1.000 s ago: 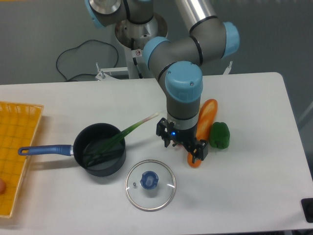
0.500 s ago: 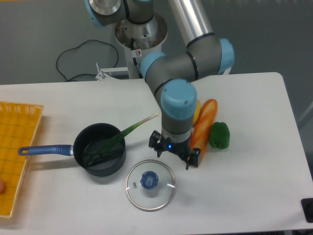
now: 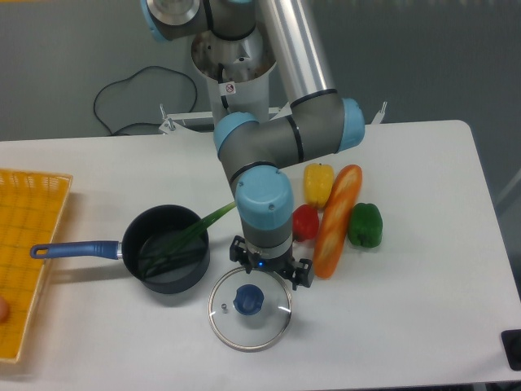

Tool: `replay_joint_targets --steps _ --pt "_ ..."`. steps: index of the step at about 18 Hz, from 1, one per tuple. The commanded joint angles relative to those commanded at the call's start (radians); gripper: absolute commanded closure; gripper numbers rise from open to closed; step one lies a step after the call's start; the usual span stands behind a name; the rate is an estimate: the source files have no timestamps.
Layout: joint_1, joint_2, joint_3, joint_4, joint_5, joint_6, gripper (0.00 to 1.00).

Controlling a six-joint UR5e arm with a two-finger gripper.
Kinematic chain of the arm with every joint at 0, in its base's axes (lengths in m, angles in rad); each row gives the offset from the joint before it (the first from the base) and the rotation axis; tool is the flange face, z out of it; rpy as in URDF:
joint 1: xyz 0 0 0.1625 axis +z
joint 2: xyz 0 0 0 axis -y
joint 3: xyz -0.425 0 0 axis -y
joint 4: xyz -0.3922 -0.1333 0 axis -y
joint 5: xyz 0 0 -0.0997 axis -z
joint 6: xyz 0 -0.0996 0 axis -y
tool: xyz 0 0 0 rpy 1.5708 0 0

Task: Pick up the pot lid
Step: 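Position the open gripper above the blue knob of the glass lid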

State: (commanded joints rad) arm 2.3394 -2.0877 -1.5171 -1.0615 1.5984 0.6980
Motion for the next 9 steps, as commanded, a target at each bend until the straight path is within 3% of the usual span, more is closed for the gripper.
replay_joint_targets --steps 9 --pt "-0.009 -0.034 0.005 0.000 -0.051 -0.055 0.00"
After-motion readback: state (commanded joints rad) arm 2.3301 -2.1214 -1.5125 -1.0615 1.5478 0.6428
